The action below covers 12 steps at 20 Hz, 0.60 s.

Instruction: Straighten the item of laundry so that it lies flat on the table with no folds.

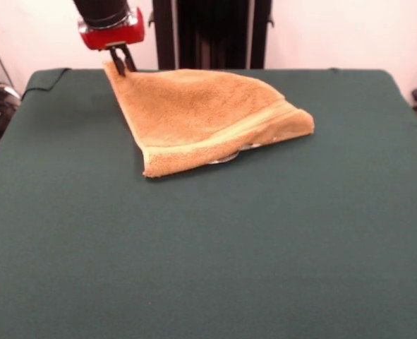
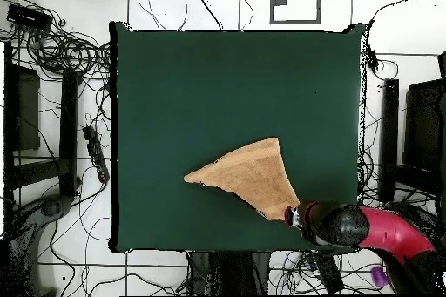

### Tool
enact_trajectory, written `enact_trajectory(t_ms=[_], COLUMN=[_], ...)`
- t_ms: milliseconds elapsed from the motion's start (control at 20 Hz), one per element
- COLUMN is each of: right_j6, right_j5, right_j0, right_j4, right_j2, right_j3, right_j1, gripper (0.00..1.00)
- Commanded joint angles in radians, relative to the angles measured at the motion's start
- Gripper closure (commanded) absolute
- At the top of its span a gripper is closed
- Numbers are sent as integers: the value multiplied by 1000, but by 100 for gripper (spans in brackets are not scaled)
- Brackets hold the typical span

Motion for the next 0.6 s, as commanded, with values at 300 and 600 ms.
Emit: enact_trajectory(t_ms=[300,600], right_j6=[-293,-305], right_j5=[146,167], right_j0=[8,-10], right_j4=[-62,-66], right_j2=[139,154], right_j3=[-75,-80], right_j1=[28,24], gripper=[100,100])
